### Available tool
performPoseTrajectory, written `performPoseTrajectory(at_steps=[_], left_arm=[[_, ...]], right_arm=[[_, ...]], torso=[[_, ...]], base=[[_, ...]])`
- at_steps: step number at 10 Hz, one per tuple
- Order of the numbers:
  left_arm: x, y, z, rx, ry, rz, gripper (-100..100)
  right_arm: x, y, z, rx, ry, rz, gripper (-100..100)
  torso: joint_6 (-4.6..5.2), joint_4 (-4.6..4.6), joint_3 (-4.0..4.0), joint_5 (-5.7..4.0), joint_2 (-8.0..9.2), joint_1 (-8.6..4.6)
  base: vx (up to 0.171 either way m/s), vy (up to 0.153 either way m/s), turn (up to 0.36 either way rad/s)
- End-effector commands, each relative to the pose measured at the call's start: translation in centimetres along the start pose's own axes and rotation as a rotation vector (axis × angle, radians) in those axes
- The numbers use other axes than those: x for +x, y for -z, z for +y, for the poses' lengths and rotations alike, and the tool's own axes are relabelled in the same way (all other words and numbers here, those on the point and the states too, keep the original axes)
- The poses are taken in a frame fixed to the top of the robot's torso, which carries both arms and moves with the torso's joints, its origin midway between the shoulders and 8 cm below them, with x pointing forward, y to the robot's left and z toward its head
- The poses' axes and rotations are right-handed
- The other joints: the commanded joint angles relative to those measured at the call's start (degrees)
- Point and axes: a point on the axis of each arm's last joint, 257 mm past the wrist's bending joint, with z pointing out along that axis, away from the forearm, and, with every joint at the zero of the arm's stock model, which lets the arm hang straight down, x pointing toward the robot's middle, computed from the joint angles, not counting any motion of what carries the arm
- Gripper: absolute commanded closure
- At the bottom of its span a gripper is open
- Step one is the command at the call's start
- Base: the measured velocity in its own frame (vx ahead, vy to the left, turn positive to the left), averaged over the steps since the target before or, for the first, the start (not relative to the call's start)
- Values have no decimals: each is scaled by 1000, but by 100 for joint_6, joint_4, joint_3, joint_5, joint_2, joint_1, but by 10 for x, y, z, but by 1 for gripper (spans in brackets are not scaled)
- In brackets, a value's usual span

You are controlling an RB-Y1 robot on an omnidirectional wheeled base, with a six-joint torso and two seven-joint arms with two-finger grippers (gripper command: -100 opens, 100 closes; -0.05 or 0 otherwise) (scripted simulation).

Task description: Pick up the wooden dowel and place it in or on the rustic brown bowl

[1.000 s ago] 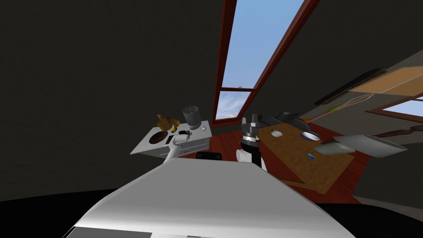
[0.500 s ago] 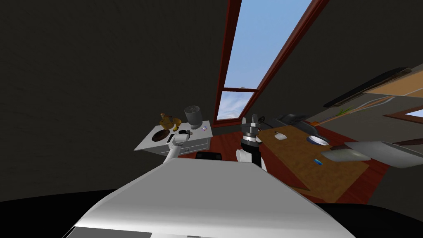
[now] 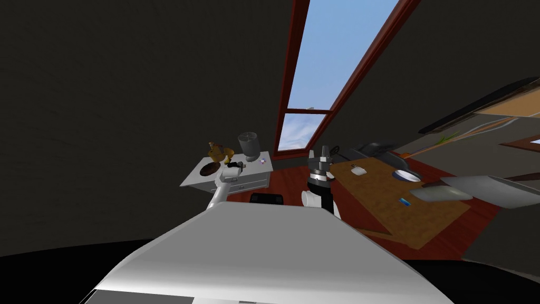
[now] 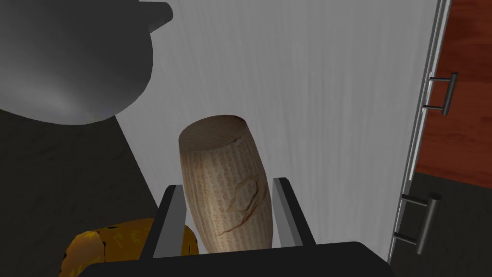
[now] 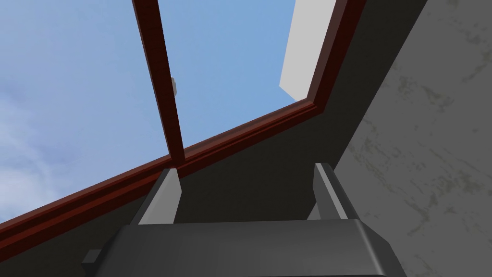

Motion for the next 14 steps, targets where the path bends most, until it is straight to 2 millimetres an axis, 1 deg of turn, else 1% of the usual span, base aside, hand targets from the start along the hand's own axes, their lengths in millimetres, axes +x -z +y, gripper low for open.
performPoseTrajectory(at_steps=[1,3,5,8,11,14], left_arm=[[3,2,-25,31,-5,-1,100],[6,8,-51,62,-9,-1,100],[8,15,-76,90,-13,-1,100],[10,27,-111,128,-20,-4,100],[10,39,-140,159,-27,-8,100],[9,51,-163,183,-33,-13,100]], right_arm=[[0,0,0,0,0,0,0],[0,0,0,0,0,0,0],[0,0,0,0,0,0,0],[0,0,0,0,0,0,0],[0,0,0,0,0,0,0],[0,0,0,0,0,0,0]], torso=[[0,0,0,0,0,0],[2,1,-11,5,-26,31],[4,1,-11,5,-25,21],[1,2,-6,8,-16,37],[0,0,-8,7,-19,24],[1,-4,-19,6,-38,11]], base=[[-151,174,1],[-123,190,-13],[-142,168,-17],[-139,209,-15],[-134,180,-7],[-87,148,-1]])
